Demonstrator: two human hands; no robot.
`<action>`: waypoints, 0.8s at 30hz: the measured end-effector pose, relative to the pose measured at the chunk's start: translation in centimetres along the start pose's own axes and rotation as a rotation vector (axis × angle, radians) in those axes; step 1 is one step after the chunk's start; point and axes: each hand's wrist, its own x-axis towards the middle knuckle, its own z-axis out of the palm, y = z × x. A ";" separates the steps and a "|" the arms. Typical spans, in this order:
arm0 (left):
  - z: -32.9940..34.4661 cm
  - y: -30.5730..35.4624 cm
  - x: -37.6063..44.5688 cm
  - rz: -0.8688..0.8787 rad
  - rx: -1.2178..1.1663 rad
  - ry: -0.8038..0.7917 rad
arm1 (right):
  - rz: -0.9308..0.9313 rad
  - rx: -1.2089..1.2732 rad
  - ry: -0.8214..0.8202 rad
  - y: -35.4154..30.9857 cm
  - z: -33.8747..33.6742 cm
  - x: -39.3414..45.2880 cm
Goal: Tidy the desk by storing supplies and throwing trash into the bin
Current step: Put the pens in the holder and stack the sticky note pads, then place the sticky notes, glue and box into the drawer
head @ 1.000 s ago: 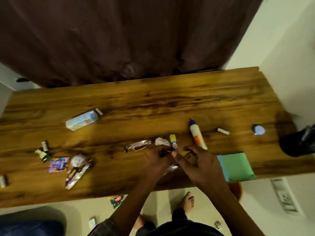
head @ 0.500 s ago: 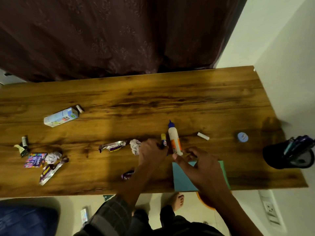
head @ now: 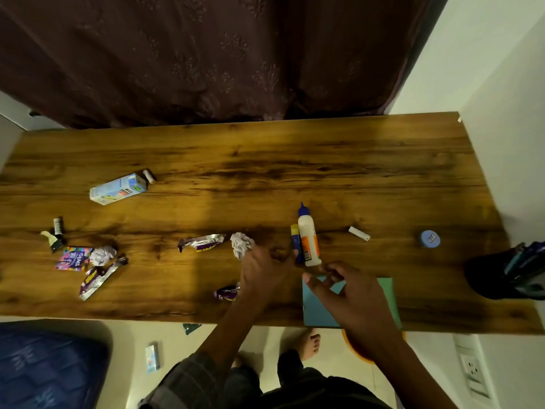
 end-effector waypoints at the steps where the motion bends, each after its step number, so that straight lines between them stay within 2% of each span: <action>1: 0.0 -0.6 -0.8 0.014 -0.045 -0.006 | 0.006 -0.008 -0.002 0.0 0.1 -0.4; 4: 0.0 -2.5 -4.3 0.070 -0.218 -0.087 | 0.053 -0.010 -0.023 -0.3 0.1 -2.1; 6: 0.0 -3.8 -7.0 0.007 -0.368 -0.177 | 0.100 -0.018 -0.048 -0.5 0.5 -3.5; 9: 0.0 -6.3 -10.0 -0.208 -0.458 -0.360 | 0.190 0.006 -0.071 -0.2 1.7 -5.3; 12: 0.2 -9.9 -11.5 -0.533 -0.579 -0.486 | 0.240 0.105 -0.128 0.4 4.1 -7.7; 14: 0.6 -12.3 -12.0 -0.748 -0.716 -0.446 | 0.267 0.112 -0.151 1.1 5.9 -9.2; 17: 1.2 -15.6 -12.2 -0.982 -1.096 -0.376 | 0.389 0.145 -0.258 2.8 8.5 -10.8; 20: 1.7 -19.2 -12.1 -1.055 -1.518 -0.271 | 0.636 0.441 -0.287 5.1 11.3 -11.6; 22: 2.3 -20.9 -11.8 -1.066 -1.697 -0.174 | 0.812 0.660 -0.209 6.7 13.2 -11.9; 24: 3.2 -21.6 -11.1 -1.075 -1.780 -0.090 | 0.914 0.851 -0.103 8.6 14.9 -11.9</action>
